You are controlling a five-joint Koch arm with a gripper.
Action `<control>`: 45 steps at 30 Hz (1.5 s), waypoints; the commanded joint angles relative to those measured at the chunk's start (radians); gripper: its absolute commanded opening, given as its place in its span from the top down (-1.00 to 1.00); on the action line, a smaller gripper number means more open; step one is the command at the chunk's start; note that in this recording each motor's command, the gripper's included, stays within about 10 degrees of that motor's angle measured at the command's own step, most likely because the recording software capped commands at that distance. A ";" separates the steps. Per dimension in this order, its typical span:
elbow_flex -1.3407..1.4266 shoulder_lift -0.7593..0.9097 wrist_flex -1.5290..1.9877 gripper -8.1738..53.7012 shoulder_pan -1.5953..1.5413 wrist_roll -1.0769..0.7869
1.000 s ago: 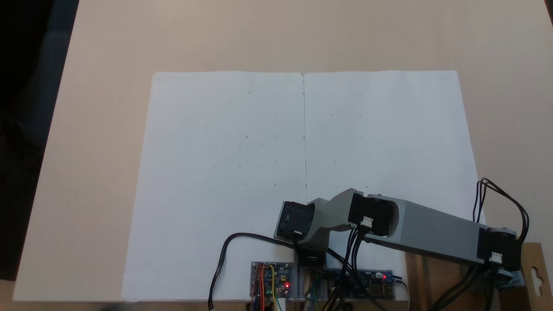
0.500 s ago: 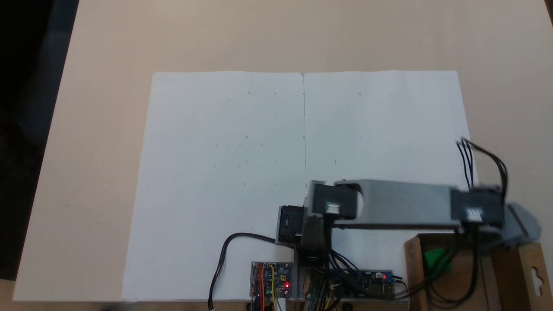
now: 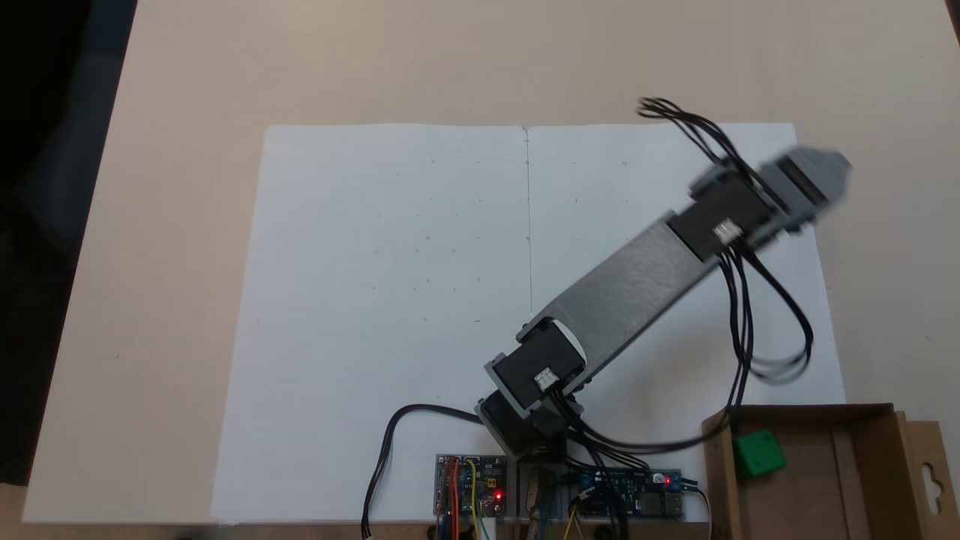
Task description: Grasp a green dice and put it in the bin.
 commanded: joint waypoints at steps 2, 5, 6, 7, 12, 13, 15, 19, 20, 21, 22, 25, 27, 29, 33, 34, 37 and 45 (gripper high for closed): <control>0.023 0.028 -0.048 -0.68 -0.141 0.083; 0.176 0.049 -0.161 -0.69 -0.272 0.083; 0.241 0.064 -0.218 -0.70 -0.310 0.081; 0.305 0.077 -0.251 -0.70 -0.347 0.081; 0.588 0.144 -0.435 -0.69 -0.526 0.078; 0.644 0.158 -0.471 -0.69 -0.558 0.078; 0.741 0.181 -0.549 -0.68 -0.626 0.075; 0.897 0.212 -0.702 -0.68 -0.718 0.075; 0.934 0.230 -0.736 -0.68 -0.736 0.074; 0.973 0.242 -0.776 -0.69 -0.756 0.074; 1.012 0.262 -0.810 -0.69 -0.770 0.074; 1.126 0.311 -0.912 -0.69 -0.813 0.067; 1.198 0.339 -0.986 -0.69 -0.824 0.067; 1.261 0.364 -1.057 -0.69 -0.827 0.067; 1.370 0.433 -1.187 -0.70 -0.824 0.071; 1.404 0.453 -1.219 -0.70 -0.825 0.071; 1.494 0.499 -1.319 -0.70 -0.825 0.071; 1.651 0.620 -1.578 -0.70 -0.873 0.069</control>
